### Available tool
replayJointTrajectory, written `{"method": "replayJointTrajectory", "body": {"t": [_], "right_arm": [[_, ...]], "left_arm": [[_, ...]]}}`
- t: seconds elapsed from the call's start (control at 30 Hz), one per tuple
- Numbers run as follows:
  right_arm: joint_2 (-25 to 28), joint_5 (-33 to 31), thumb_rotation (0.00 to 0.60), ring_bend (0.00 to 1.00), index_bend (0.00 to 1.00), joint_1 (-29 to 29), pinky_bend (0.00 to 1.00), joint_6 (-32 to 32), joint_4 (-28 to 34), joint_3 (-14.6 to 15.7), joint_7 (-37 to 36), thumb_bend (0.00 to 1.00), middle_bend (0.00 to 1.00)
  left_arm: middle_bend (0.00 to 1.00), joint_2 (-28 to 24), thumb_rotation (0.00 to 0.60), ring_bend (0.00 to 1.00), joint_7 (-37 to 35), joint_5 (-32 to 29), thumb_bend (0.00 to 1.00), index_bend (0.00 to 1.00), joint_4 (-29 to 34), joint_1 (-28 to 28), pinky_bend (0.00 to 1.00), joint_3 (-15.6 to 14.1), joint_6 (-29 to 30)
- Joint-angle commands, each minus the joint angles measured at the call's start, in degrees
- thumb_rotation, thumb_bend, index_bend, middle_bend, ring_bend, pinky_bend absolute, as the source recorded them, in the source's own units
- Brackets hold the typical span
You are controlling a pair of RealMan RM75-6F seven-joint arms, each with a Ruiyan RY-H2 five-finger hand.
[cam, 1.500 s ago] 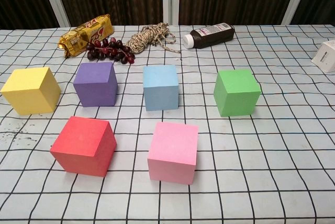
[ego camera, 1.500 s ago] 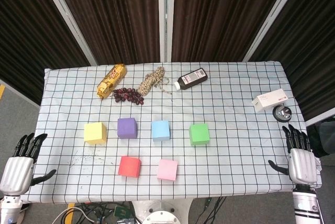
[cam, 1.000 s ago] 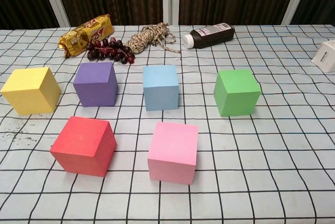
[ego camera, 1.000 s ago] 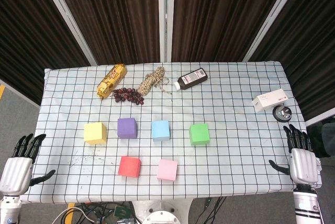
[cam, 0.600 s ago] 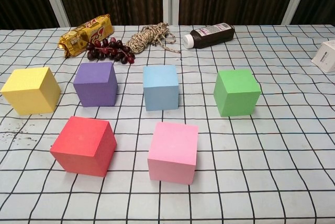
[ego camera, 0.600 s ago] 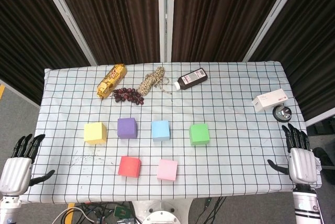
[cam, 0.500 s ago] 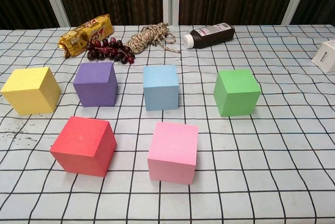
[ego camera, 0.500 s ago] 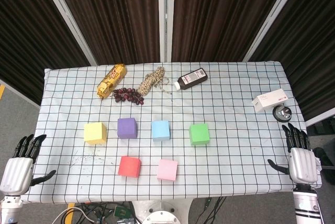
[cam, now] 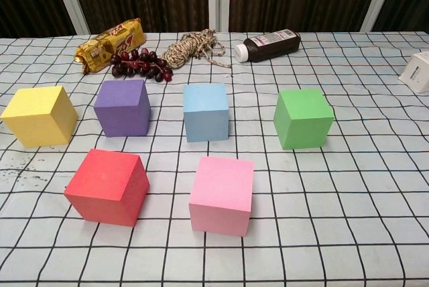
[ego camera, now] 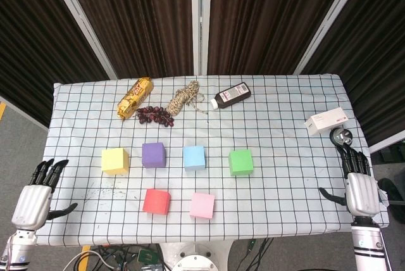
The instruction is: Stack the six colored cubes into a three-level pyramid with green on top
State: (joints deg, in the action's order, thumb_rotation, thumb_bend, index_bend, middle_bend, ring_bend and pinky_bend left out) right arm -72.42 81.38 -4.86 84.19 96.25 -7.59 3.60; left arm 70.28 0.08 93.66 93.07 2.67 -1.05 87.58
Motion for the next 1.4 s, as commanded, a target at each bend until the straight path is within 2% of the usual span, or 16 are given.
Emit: {"method": "replayJointTrajectory", "body": {"t": [0.03,0.23,0.47,0.67,0.87,1.4], "right_arm": [[0.2,-0.2,0.600,0.00,0.00,-0.5,0.00,-0.3,0.5,-0.6,-0.2,0.02,0.00],[1.3,0.0,0.600,0.00,0.00,-1.4,0.00,-0.3,2.3,-1.5,-0.6,0.02,0.00],[3.6,0.8,0.600,0.00,0.00,-2.4,0.00,0.4,6.0,-3.1,-0.8,0.02,0.00],[4.2,1.1,0.600,0.00,0.00,-2.7,0.00,0.8,7.4,-3.2,0.2,0.02,0.00],[4.6,0.2,0.600,0.00,0.00,-2.6,0.00,1.3,7.5,-3.5,-0.3,0.02,0.00],[4.6,-0.7,0.600,0.00,0.00,-2.9,0.00,1.6,6.6,-3.6,-0.8,0.02,0.00]], "left_arm": [[0.10,0.1,0.600,0.00,1.5,0.1,0.00,0.05,1.6,1.7,0.00,0.6,-1.9],[0.10,0.4,0.600,0.00,-3.2,-3.8,0.00,0.05,3.3,6.5,0.00,2.6,-10.1],[0.10,4.7,0.600,0.00,-2.6,-8.6,0.00,0.05,-1.9,11.5,0.00,5.9,-16.1],[0.10,7.9,0.600,0.00,-3.1,-12.5,0.00,0.05,-6.8,14.6,0.00,7.9,-20.0],[0.10,9.1,0.600,0.00,-3.9,-14.6,0.00,0.05,-9.3,15.8,0.00,8.0,-22.1],[0.23,13.8,0.600,0.00,-8.3,-15.0,0.00,0.05,-14.9,18.1,0.00,8.0,-23.1]]}}
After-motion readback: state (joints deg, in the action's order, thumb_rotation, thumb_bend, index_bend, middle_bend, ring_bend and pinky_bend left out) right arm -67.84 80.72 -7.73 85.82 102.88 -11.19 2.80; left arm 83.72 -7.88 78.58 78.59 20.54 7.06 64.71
